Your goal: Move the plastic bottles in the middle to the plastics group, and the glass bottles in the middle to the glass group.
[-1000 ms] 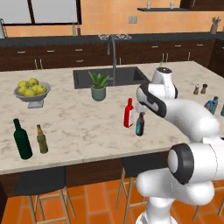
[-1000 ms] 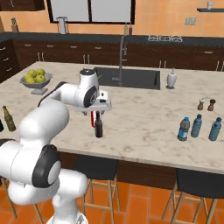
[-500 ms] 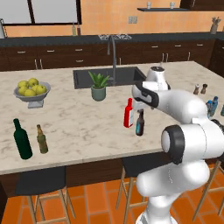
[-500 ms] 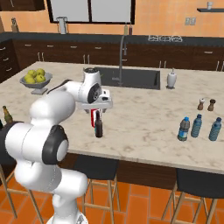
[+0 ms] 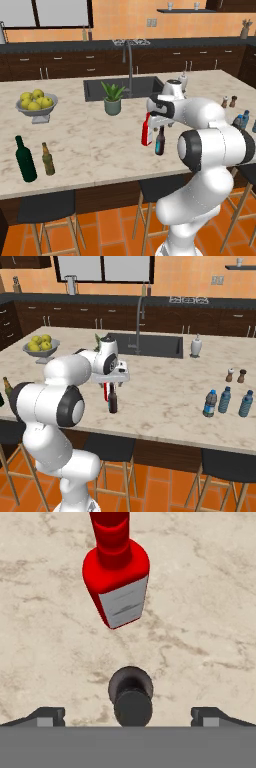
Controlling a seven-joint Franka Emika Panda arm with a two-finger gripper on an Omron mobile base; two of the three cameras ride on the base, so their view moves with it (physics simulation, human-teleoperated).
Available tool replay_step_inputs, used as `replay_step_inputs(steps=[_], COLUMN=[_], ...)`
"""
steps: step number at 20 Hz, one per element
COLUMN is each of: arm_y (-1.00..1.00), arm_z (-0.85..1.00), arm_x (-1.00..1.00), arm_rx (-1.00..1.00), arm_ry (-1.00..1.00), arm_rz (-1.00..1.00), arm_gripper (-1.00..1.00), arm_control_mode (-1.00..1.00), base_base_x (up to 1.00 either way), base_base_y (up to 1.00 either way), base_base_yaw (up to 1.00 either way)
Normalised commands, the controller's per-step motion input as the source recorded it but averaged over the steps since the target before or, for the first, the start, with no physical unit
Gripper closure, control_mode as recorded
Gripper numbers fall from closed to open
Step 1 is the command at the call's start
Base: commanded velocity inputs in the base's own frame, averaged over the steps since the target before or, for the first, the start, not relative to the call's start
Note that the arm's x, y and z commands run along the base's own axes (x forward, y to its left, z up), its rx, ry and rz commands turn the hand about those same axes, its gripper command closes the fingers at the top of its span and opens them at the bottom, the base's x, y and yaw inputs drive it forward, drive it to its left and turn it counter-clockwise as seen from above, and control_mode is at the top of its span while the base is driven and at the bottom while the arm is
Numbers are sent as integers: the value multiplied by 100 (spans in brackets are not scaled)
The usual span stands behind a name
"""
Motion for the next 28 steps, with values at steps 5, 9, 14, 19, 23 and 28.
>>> replay_step_inputs(steps=[5, 9, 14, 19, 23, 28], arm_y=[-1, 0, 0, 0, 7, 5], arm_z=[-24, -4, -3, -9, -1, -1], arm_x=[16, -2, -6, 0, 0, -3], arm_rx=[0, 0, 0, 0, 0, -2], arm_ry=[0, 0, 0, 0, -2, -8], arm_rz=[4, 6, 1, 1, 7, 15], arm_gripper=[-100, -100, -100, 100, 100, 100], arm_control_mode=[-100, -100, -100, -100, -100, -100], base_base_x=[0, 0, 0, 0, 0, 0], base_base_y=[0, 0, 0, 0, 0, 0], base_base_yaw=[0, 0, 0, 0, 0, 0])
